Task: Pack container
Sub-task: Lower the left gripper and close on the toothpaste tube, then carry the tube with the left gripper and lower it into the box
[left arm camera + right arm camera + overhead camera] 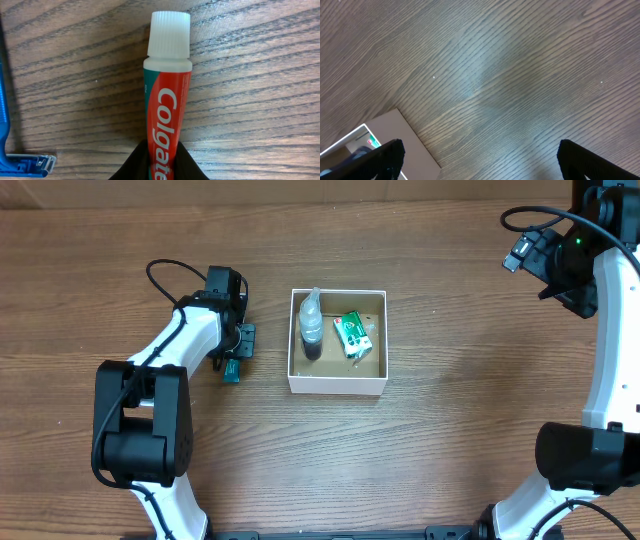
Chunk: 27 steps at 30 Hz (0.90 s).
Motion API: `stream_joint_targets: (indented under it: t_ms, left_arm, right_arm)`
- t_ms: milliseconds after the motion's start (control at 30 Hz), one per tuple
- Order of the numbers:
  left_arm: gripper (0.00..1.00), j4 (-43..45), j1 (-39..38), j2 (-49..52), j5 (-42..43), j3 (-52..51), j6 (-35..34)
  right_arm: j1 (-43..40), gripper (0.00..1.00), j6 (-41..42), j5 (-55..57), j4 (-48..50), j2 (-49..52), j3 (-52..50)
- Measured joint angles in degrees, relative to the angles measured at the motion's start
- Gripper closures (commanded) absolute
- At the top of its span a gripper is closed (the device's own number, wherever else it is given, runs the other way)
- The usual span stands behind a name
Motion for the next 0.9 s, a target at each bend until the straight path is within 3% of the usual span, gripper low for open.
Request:
stream_joint_targets:
  t_ms: [300,467,633,900]
  left_arm:
    - [0.85,-8.39,-0.02,0.37,-0.59,4.63,-0.02]
    - [0.91,-19.78,-0.02,0.66,-0.79,17.4,0.0]
    - [0.91,-27.93,-0.35,0.59,-0.83,29.18,0.09]
    - [0.88,-30.75,-5.33,-4.66,-0.44,34.86,2.21]
  right_arm:
    - [0.0,0.0,-0.02,0.02,0.0,0.0,0.0]
    - [0.0,0.0,-0.02,0.02,-0.02,0.0,0.0]
    - [0.0,0.0,-0.02,0.02,0.02,0.0,0.0]
    - [0.0,0.0,-0.02,0.0,-0.02,0.0,0.0]
